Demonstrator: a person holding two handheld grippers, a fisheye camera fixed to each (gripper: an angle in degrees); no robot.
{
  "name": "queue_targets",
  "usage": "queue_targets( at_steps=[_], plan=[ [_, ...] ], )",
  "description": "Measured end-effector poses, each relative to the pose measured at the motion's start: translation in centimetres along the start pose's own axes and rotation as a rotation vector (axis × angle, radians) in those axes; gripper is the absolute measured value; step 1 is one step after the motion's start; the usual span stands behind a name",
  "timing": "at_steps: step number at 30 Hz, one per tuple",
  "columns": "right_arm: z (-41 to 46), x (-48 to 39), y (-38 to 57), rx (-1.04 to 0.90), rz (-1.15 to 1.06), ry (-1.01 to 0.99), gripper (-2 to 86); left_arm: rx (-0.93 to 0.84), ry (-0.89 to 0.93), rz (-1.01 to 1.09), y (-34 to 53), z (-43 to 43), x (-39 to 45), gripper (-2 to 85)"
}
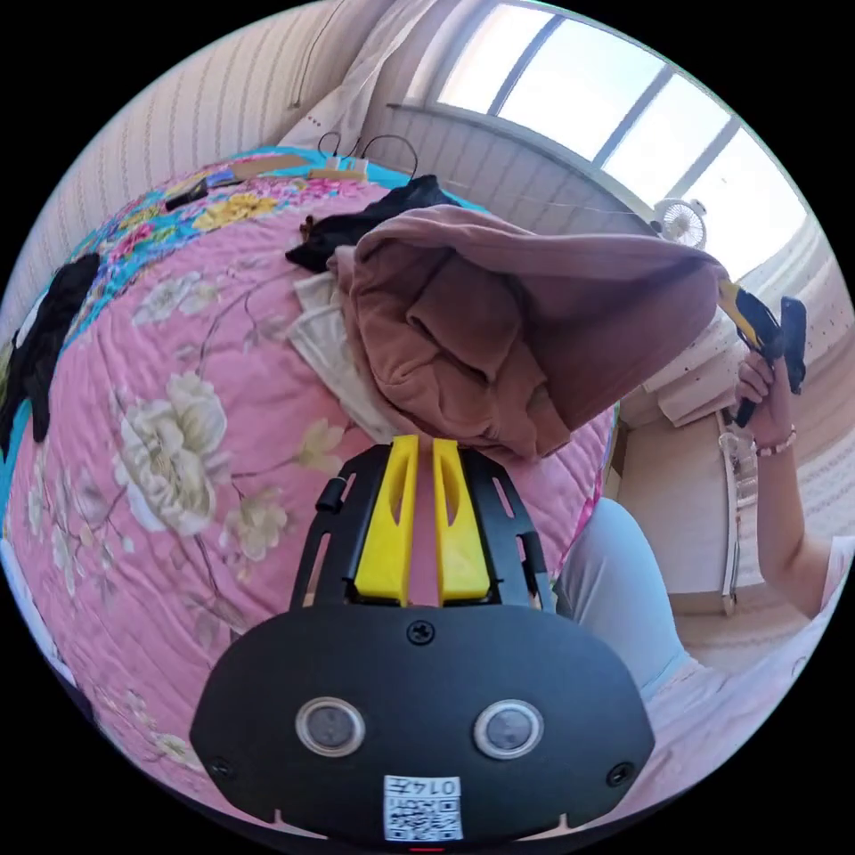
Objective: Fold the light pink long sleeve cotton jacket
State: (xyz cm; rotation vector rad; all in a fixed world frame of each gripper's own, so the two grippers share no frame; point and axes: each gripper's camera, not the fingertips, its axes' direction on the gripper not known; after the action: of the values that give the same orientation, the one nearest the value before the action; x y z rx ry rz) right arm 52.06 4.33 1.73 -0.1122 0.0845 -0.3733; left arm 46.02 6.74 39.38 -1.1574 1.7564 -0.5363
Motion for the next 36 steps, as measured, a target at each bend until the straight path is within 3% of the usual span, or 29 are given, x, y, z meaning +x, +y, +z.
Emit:
queue_targets(
  at_steps=[3,9,15,22,27,29,32,34,36],
  plan=[
    [2.2,1.8,3.1,-0.088,0.069,-0.055,1.0,-0.018,-0.053,-0.085,2.1,1.8,-1.2,3.4],
    [5.3,2.5,4.4,-0.138,0.029,-0.176,1.1,0.097,-0.093,-0.001,-1.8,0.7,-0.2,9.4],
    [11.5,1.4,3.4,-0.231,-0.014,-0.259,1.1,-0.104,-0.134,0.004,-6.5,5.4,0.3,7.1],
    [13.7,-5.5,-1.0,-0.183,-0.261,-0.373,1.1,0.095,-0.015,0.091,-3.0,-5.8,-0.4,4.2],
    [16.4,-13.2,-1.9,-0.257,-0.43,-0.684,1.2,0.247,0.018,-0.092,7.7,-18.4,-4.3,4.2],
    [20.8,-16.1,-0.5,-0.383,-0.422,-0.792,1.3,0.191,-0.098,-0.203,13.4,-20.5,-6.4,4.4],
    [28.8,-17.8,3.0,-0.619,-0.324,-0.704,1.6,0.044,-0.234,-0.368,18.8,-18.3,-10.2,4.8],
    [32.3,-17.6,4.8,-0.754,-0.267,-0.603,1.7,-0.063,-0.215,-0.477,20.8,-16.2,-12.2,5.1],
    [32.5,-16.6,4.8,-0.756,-0.194,-0.642,2.0,-0.08,-0.198,-0.562,21.9,-16.2,-13.2,5.6]
  ],
)
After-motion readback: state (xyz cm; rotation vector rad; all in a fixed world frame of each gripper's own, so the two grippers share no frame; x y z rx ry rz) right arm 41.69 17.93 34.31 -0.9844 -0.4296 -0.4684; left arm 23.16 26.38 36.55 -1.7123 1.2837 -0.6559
